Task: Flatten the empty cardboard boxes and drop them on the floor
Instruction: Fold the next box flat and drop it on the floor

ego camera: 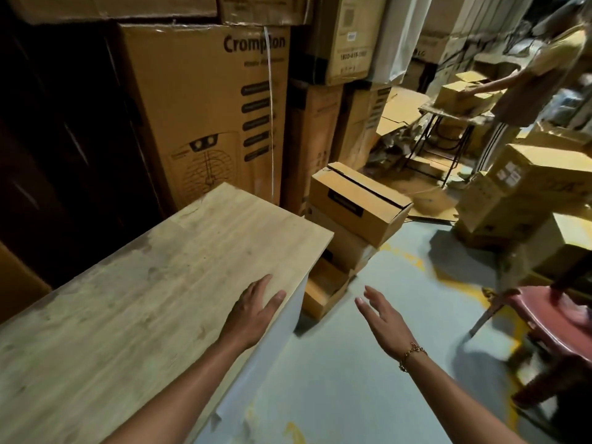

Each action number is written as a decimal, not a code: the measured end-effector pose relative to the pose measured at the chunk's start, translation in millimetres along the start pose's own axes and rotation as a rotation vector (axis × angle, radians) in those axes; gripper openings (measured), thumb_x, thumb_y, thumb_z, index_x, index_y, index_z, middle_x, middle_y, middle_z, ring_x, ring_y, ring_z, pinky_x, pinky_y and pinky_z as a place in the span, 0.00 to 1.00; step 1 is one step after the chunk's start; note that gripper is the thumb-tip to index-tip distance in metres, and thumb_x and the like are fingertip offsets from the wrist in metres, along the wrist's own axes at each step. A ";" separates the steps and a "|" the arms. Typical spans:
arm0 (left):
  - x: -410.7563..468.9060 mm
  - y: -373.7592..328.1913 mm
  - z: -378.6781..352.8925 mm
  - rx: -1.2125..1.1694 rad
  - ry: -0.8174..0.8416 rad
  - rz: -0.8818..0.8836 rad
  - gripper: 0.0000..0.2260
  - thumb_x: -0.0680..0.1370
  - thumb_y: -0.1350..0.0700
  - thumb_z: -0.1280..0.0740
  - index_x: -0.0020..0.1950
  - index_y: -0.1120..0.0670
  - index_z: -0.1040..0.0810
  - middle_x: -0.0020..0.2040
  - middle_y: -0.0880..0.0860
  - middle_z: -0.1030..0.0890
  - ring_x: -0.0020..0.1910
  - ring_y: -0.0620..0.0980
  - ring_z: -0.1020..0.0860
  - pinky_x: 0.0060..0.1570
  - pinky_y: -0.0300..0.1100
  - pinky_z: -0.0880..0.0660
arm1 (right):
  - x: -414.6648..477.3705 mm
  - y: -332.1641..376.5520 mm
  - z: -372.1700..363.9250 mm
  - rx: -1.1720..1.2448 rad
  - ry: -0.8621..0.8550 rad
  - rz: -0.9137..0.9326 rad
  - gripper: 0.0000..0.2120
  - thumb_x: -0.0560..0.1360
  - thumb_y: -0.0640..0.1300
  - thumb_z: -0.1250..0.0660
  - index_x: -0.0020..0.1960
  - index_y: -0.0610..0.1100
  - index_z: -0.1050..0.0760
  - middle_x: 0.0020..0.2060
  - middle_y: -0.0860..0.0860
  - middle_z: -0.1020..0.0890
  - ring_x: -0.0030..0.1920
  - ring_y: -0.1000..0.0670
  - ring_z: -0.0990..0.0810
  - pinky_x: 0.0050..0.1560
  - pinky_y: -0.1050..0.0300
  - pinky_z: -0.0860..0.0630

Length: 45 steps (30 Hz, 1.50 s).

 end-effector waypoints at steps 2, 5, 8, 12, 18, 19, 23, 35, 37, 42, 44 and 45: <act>37.9 -14.0 -12.2 0.016 0.022 0.003 0.30 0.77 0.29 0.49 0.77 0.38 0.43 0.76 0.46 0.36 0.73 0.49 0.34 0.69 0.52 0.33 | 29.7 -4.9 14.9 0.006 -0.003 -0.031 0.34 0.76 0.67 0.46 0.76 0.51 0.39 0.74 0.52 0.31 0.72 0.50 0.31 0.70 0.50 0.34; 92.0 -35.1 -35.0 0.030 0.049 0.000 0.33 0.74 0.26 0.51 0.76 0.38 0.43 0.76 0.46 0.36 0.72 0.49 0.33 0.67 0.54 0.31 | 77.3 -17.0 35.9 0.010 0.013 -0.043 0.35 0.75 0.68 0.46 0.77 0.51 0.38 0.74 0.52 0.31 0.72 0.50 0.31 0.70 0.50 0.33; 145.0 -53.7 -62.7 0.030 0.077 0.011 0.32 0.75 0.27 0.51 0.76 0.37 0.43 0.76 0.47 0.36 0.71 0.50 0.32 0.66 0.53 0.29 | 131.0 -38.3 60.7 0.028 0.033 -0.067 0.36 0.74 0.70 0.46 0.75 0.51 0.36 0.72 0.53 0.29 0.70 0.51 0.29 0.68 0.52 0.32; 215.8 -75.6 -100.3 -0.005 0.051 0.048 0.27 0.78 0.31 0.49 0.76 0.39 0.41 0.74 0.47 0.31 0.69 0.48 0.29 0.62 0.46 0.28 | 215.4 -69.2 91.1 0.029 0.093 -0.055 0.39 0.71 0.75 0.46 0.72 0.51 0.32 0.68 0.53 0.25 0.66 0.51 0.26 0.61 0.56 0.29; 294.7 -96.2 -163.6 -0.216 0.004 0.255 0.31 0.75 0.27 0.51 0.75 0.39 0.38 0.72 0.48 0.29 0.67 0.51 0.27 0.64 0.50 0.29 | 341.3 -107.6 116.5 -0.068 0.260 -0.052 0.24 0.81 0.60 0.43 0.71 0.48 0.30 0.69 0.49 0.25 0.67 0.47 0.26 0.60 0.56 0.31; 304.3 -97.7 -174.0 -0.257 -0.004 0.293 0.34 0.72 0.24 0.52 0.74 0.37 0.38 0.72 0.48 0.28 0.67 0.50 0.26 0.65 0.52 0.29 | 359.8 -113.5 118.1 -0.096 0.295 -0.046 0.25 0.80 0.61 0.44 0.70 0.48 0.30 0.69 0.49 0.25 0.66 0.47 0.26 0.60 0.55 0.30; 329.4 -97.6 -210.3 -0.362 -0.009 0.409 0.37 0.68 0.20 0.53 0.71 0.36 0.34 0.69 0.44 0.26 0.65 0.47 0.25 0.65 0.51 0.29 | 424.2 -132.1 114.1 -0.176 0.448 -0.042 0.27 0.79 0.64 0.44 0.70 0.49 0.29 0.68 0.48 0.25 0.65 0.45 0.26 0.65 0.47 0.28; 419.0 -11.2 -307.3 -0.444 -0.018 0.707 0.37 0.62 0.16 0.49 0.58 0.39 0.25 0.56 0.46 0.19 0.54 0.46 0.21 0.61 0.51 0.25 | 587.3 -201.2 42.6 -0.262 0.751 -0.096 0.29 0.78 0.64 0.40 0.73 0.48 0.31 0.69 0.49 0.26 0.67 0.45 0.26 0.65 0.51 0.32; 437.0 7.7 -332.4 -0.405 0.026 0.751 0.36 0.65 0.19 0.48 0.59 0.41 0.25 0.57 0.47 0.20 0.55 0.47 0.22 0.60 0.51 0.25 | 612.7 -224.9 21.9 -0.286 0.785 -0.110 0.31 0.76 0.68 0.41 0.71 0.50 0.30 0.69 0.48 0.26 0.67 0.45 0.26 0.64 0.50 0.31; 473.9 65.6 -390.6 -0.330 0.077 0.867 0.35 0.67 0.23 0.49 0.60 0.45 0.26 0.57 0.50 0.20 0.56 0.51 0.23 0.59 0.50 0.26 | 668.6 -289.9 -34.9 -0.308 0.828 -0.150 0.28 0.78 0.66 0.42 0.71 0.50 0.29 0.69 0.47 0.25 0.67 0.44 0.26 0.61 0.52 0.31; 483.5 99.4 -416.8 -0.326 0.067 0.906 0.34 0.68 0.24 0.48 0.60 0.46 0.26 0.57 0.50 0.20 0.56 0.51 0.23 0.59 0.50 0.26 | 688.4 -320.8 -62.8 -0.299 0.839 -0.171 0.28 0.78 0.65 0.41 0.71 0.49 0.30 0.69 0.47 0.26 0.67 0.44 0.27 0.60 0.54 0.32; 487.6 118.2 -429.9 -0.322 0.052 0.926 0.33 0.69 0.24 0.47 0.61 0.46 0.26 0.58 0.49 0.21 0.57 0.51 0.23 0.59 0.49 0.26 | 698.1 -335.8 -77.1 -0.300 0.837 -0.174 0.29 0.78 0.65 0.41 0.72 0.49 0.30 0.70 0.47 0.27 0.68 0.44 0.28 0.60 0.53 0.32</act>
Point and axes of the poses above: each hand's wrist, its own x-axis towards the middle knuckle, its own z-axis out of the back of the hand, y = z × x, the point moved 7 cm from there along x, towards the middle knuckle
